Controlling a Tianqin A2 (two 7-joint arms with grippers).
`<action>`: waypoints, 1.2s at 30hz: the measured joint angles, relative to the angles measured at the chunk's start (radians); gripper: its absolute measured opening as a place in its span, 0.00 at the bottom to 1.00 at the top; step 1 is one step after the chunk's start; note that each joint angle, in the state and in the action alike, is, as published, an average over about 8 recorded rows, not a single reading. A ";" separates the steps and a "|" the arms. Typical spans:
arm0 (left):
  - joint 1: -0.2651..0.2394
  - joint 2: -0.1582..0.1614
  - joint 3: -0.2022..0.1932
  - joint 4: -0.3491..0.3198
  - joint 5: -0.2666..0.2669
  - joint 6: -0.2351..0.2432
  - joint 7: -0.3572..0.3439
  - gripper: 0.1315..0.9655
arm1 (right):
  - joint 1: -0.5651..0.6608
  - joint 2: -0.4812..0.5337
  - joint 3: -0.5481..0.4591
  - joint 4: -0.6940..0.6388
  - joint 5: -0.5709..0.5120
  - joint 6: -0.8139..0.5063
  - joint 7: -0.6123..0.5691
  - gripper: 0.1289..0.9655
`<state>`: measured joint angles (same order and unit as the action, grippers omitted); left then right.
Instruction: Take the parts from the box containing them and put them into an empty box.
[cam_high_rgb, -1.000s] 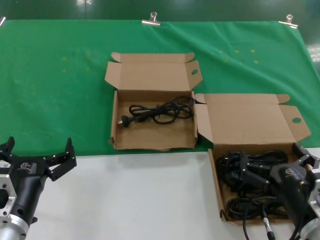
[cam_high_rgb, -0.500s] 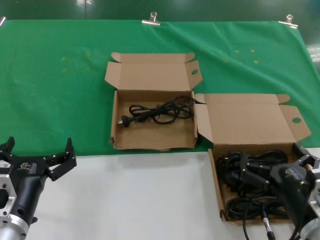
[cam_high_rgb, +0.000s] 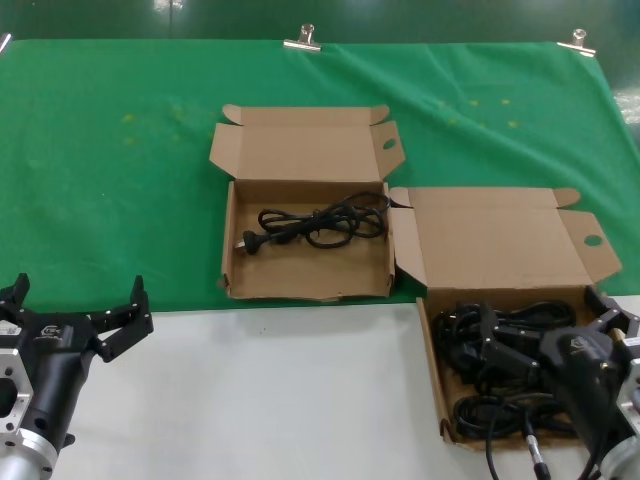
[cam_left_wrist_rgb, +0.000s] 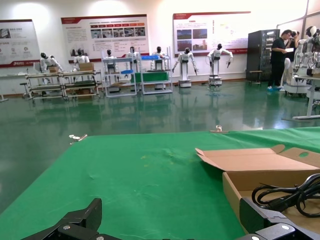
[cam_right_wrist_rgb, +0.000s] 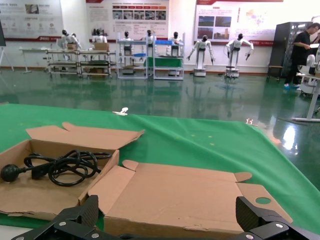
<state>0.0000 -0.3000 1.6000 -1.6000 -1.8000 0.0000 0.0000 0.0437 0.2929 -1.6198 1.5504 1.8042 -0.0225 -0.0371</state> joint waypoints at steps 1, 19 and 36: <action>0.000 0.000 0.000 0.000 0.000 0.000 0.000 1.00 | 0.000 0.000 0.000 0.000 0.000 0.000 0.000 1.00; 0.000 0.000 0.000 0.000 0.000 0.000 0.000 1.00 | 0.000 0.000 0.000 0.000 0.000 0.000 0.000 1.00; 0.000 0.000 0.000 0.000 0.000 0.000 0.000 1.00 | 0.000 0.000 0.000 0.000 0.000 0.000 0.000 1.00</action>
<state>0.0000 -0.3000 1.6000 -1.6000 -1.8000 0.0000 0.0000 0.0437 0.2929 -1.6198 1.5504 1.8042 -0.0225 -0.0371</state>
